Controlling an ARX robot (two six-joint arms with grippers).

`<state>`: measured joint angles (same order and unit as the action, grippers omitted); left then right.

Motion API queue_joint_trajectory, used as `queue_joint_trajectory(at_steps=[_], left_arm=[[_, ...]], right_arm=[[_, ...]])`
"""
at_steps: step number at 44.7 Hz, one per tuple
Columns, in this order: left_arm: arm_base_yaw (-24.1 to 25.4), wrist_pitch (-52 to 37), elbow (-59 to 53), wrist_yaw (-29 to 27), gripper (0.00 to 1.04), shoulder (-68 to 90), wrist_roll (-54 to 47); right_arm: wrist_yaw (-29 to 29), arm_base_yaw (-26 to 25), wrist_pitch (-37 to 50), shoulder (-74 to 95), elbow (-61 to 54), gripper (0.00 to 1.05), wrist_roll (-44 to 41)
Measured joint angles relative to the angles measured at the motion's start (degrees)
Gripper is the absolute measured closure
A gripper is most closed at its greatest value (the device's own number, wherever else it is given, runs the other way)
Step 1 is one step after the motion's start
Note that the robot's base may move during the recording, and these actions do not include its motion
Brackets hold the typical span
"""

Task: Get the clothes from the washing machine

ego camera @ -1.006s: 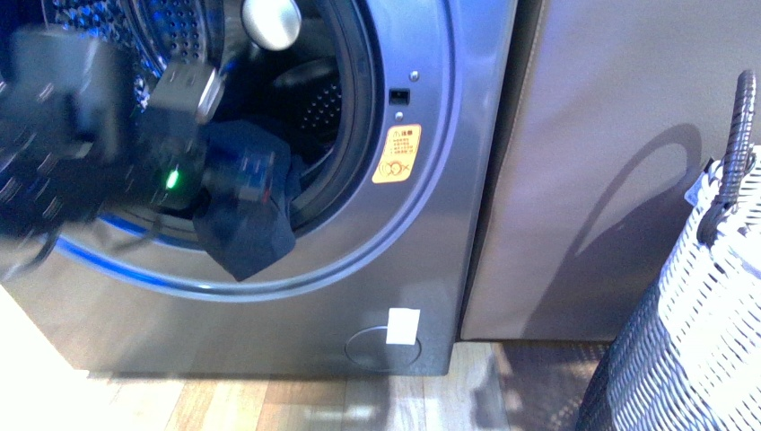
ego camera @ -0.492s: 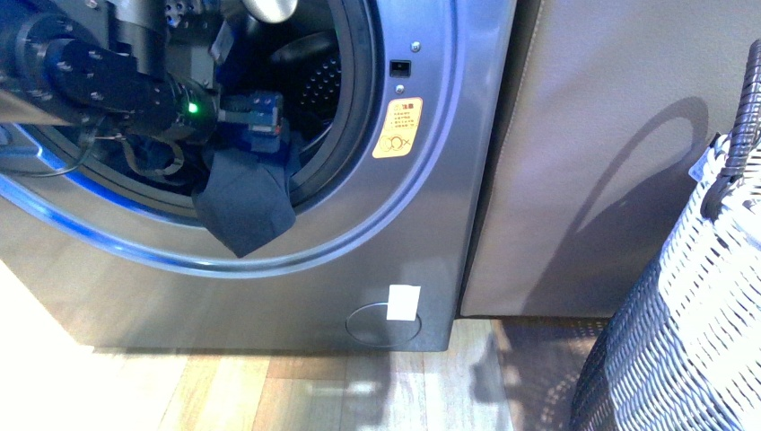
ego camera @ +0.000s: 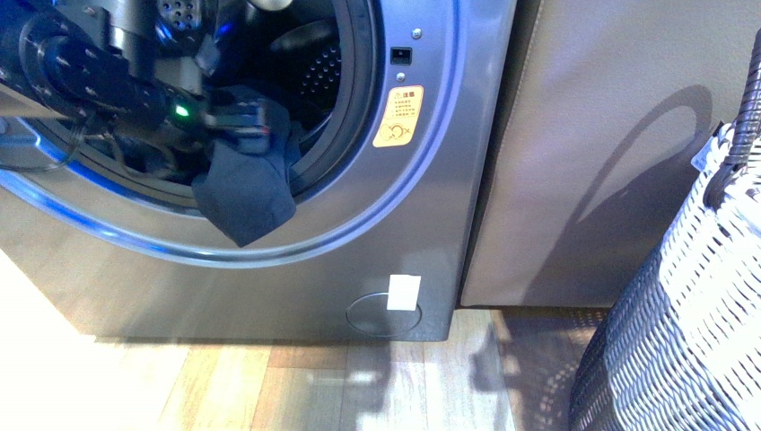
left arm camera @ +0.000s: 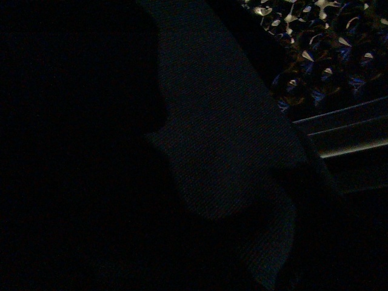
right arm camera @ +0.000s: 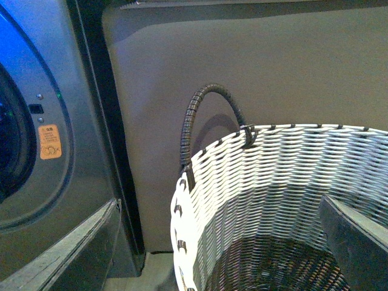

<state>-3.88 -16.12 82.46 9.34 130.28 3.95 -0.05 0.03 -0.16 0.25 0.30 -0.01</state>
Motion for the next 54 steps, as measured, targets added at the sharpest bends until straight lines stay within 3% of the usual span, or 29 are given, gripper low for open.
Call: queue_joint_trajectory(at_steps=[17, 35, 47, 54], left_arm=[[-2.0, 0.0, -1.4, 3.2, 0.07, -1.1, 3.2], [-3.3, 3.2, 0.8, -11.3, 0.07, -0.4, -7.6], [-1.1, 6.2, 1.2, -11.1, 0.07, -0.2, -8.4], [0.3, 6.3, 1.1, -10.3, 0.24, 0.1, -8.8]], right_arm=[[0.0, 0.0, 0.0, 0.0, 0.0, 0.07, 0.0], [0.0, 0.0, 0.0, 0.0, 0.0, 0.07, 0.0], [0.0, 0.0, 0.0, 0.0, 0.0, 0.07, 0.0], [0.0, 0.0, 0.0, 0.0, 0.0, 0.07, 0.0]])
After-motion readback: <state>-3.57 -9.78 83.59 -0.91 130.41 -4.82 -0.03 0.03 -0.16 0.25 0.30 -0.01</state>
